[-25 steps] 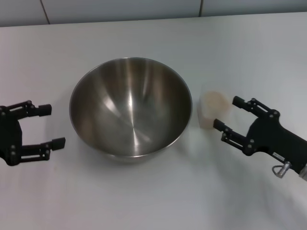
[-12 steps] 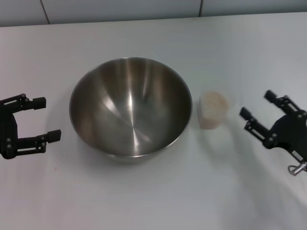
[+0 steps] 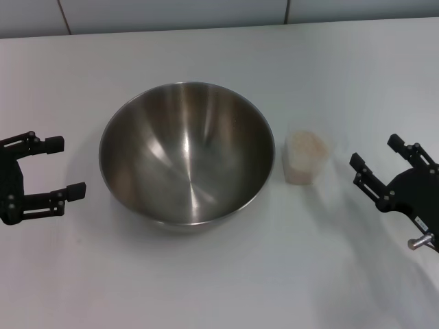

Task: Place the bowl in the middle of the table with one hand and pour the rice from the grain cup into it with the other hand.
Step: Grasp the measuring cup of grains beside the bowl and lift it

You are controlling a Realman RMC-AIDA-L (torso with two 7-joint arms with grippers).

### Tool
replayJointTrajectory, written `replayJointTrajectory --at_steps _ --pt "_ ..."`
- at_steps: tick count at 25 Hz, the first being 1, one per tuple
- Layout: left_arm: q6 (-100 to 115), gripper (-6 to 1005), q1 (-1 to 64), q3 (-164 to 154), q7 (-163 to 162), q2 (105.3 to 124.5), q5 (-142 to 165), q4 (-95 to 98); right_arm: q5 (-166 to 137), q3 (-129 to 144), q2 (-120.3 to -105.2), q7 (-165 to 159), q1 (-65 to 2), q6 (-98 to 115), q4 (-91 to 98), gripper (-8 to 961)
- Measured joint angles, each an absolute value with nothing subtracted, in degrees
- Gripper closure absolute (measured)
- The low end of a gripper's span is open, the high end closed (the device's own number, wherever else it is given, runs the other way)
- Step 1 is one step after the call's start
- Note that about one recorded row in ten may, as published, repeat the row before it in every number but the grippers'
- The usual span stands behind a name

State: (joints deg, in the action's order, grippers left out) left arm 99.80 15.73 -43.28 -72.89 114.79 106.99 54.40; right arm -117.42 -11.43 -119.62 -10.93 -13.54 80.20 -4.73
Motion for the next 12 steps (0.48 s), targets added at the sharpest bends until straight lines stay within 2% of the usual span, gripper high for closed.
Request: replayJointTrajectory --at_steps 12 --pt "99.7 153 15.7 -42.7 -72.9 114.78 107.0 54.4 -117.4 -13.6 -119.61 -10.8 -15.8 74.4 -5.9 227"
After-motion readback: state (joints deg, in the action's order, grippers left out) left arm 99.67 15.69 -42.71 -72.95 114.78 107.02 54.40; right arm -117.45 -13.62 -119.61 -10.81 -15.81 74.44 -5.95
